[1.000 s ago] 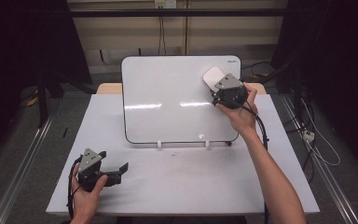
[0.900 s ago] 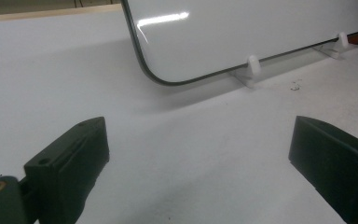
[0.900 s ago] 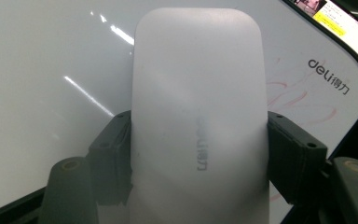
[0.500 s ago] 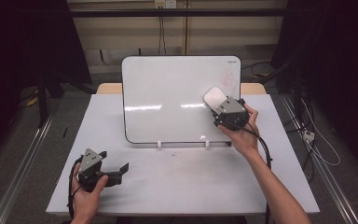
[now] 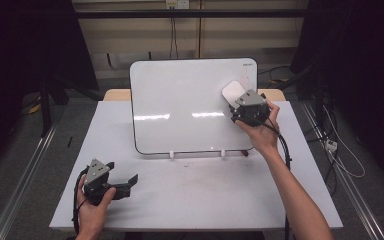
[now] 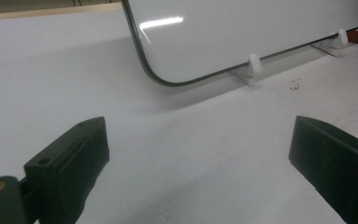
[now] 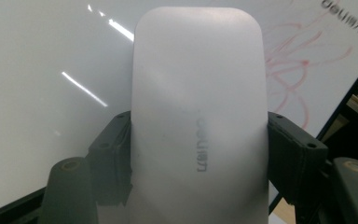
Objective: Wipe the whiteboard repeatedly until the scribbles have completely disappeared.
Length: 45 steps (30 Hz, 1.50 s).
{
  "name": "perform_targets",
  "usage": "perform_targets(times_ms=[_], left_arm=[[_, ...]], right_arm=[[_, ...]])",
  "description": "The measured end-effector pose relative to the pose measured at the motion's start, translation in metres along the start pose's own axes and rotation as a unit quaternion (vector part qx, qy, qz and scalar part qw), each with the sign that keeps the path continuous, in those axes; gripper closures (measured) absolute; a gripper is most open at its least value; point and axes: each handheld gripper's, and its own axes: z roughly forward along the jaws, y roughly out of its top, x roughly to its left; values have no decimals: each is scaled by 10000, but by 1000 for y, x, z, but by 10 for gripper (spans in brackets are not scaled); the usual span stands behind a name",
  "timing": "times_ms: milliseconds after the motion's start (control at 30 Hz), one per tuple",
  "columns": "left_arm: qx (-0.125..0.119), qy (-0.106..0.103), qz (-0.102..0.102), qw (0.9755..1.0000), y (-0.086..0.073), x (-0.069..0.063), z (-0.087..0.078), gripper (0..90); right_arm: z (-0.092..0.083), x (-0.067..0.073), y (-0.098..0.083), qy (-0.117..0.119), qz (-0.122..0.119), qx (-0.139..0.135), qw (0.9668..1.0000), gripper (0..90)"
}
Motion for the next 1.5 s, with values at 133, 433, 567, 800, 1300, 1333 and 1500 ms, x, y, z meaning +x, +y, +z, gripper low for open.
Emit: perform_targets(times_ms=[133,433,567,800,1300,1333,1500], left_arm=[[-23,3,-5,10000,0,0,-1,47],[-11,-7,-14,10000,0,1,0,47],[3,-15,2,10000,0,0,1,48],[23,-21,44,10000,1,-2,2,48],[48,-41,37,10000,0,-2,4,47],[38,-39,29,10000,0,-1,4,47],[5,-30,28,10000,0,0,2,48]], right_arm=[[5,-14,14,-84,37,8,10000,316],[11,-25,27,-251,154,-2,9996,315],[7,-16,20,-172,3,-33,9998,316],[2,21,2,121,-307,-31,9995,316],[6,26,17,212,-344,-60,9992,316],[8,23,20,181,-291,-73,9994,315],[13,7,32,96,-84,-57,9999,315]])
